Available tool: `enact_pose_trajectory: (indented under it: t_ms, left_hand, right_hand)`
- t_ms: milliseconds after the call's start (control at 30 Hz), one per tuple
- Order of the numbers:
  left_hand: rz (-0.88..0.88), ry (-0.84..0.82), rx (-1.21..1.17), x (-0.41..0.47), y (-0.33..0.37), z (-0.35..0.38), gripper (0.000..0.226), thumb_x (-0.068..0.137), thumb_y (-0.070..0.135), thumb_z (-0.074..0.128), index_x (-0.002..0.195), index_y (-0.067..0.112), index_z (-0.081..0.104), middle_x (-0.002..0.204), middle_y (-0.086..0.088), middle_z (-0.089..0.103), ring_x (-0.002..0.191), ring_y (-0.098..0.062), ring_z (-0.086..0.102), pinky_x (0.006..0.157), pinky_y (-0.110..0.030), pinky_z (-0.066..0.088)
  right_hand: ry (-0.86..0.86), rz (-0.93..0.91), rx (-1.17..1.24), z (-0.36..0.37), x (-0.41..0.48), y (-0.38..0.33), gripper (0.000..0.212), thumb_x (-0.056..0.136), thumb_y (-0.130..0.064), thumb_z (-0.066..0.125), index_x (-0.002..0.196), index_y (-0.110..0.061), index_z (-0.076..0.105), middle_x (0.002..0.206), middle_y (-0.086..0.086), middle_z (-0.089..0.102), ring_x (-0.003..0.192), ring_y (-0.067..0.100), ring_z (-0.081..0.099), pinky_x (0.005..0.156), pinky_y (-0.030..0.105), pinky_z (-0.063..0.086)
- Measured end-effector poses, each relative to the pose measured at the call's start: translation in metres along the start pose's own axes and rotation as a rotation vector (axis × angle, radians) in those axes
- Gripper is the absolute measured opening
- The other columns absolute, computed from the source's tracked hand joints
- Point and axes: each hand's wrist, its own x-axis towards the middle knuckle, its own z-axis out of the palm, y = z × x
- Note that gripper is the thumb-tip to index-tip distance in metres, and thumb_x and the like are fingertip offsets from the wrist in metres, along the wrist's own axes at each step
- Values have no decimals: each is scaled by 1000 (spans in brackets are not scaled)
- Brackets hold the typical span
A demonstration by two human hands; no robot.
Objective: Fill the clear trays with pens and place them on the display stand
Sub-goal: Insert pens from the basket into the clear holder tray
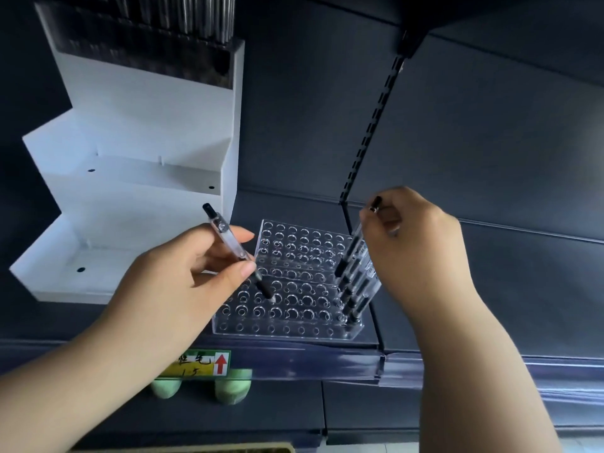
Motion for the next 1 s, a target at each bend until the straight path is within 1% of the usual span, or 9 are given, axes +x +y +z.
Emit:
enact_pose_trajectory:
  t_ms: [67, 133, 200, 267, 400, 467, 600, 767, 1000]
  left_hand:
    - [1, 14, 10, -2, 1, -2, 26, 75, 26, 70, 93, 44, 63, 86, 30, 67, 81, 15, 61, 68, 1, 43]
    - [1, 29, -2, -3, 2, -3, 27, 76, 24, 71, 92, 44, 63, 85, 29, 68, 79, 13, 62, 69, -8, 47]
    - [2, 40, -16, -4, 3, -4, 28, 77, 21, 71, 91, 44, 63, 84, 27, 68, 78, 12, 63, 69, -9, 49]
    - [1, 46, -26, -5, 4, -4, 27, 77, 20, 71, 90, 43, 63, 83, 27, 68, 77, 11, 63, 72, -3, 46]
    - [-7, 43, -40, -5, 5, -4, 25, 76, 24, 70, 89, 44, 62, 84, 27, 68, 79, 11, 63, 68, -10, 49]
    - [-8, 37, -49, -5, 5, -4, 25, 75, 25, 69, 89, 44, 62, 84, 27, 68, 79, 11, 63, 69, -9, 49]
    - [-19, 26, -50, -5, 4, -7, 27, 76, 26, 69, 90, 47, 62, 84, 26, 69, 78, 9, 65, 74, -19, 46]
    - [-29, 20, -46, -5, 3, -9, 32, 74, 33, 66, 98, 53, 57, 86, 26, 69, 79, 6, 66, 79, -25, 49]
    - [-37, 19, -61, -6, 3, -7, 24, 75, 30, 67, 90, 48, 63, 84, 24, 69, 76, 5, 66, 78, -26, 50]
  right_hand:
    - [-1, 11, -2, 2, -1, 0, 15, 88, -22, 57, 99, -16, 63, 78, -8, 62, 85, 25, 59, 85, 42, 46]
    - [0, 16, -17, 3, -1, 0, 16, 87, -21, 59, 102, -17, 62, 77, -9, 58, 86, 24, 60, 86, 43, 46]
    - [5, 14, -31, 5, -1, 1, 16, 86, -19, 61, 102, -17, 62, 76, -9, 58, 87, 24, 61, 86, 43, 46]
    - [12, 5, -48, 7, 0, 2, 14, 85, -19, 62, 99, -17, 65, 77, -7, 62, 89, 25, 60, 86, 43, 46]
    - [14, -7, -125, 11, 2, 3, 15, 86, -22, 60, 99, -19, 69, 86, -2, 70, 94, 25, 55, 86, 43, 44]
    - [19, 6, -156, 13, 3, 4, 20, 86, -23, 60, 104, -21, 67, 89, -4, 70, 97, 24, 54, 87, 41, 43]
    - [27, 33, -176, 14, 4, 5, 31, 85, -22, 60, 116, -22, 61, 89, -8, 69, 99, 22, 53, 90, 38, 38]
    - [50, 11, -221, 16, 4, 6, 23, 85, -16, 55, 100, -25, 69, 87, -6, 71, 94, 23, 53, 84, 34, 35]
    - [41, 12, -318, 11, 3, 5, 16, 83, -19, 57, 89, -25, 71, 84, -4, 69, 94, 24, 49, 72, 30, 21]
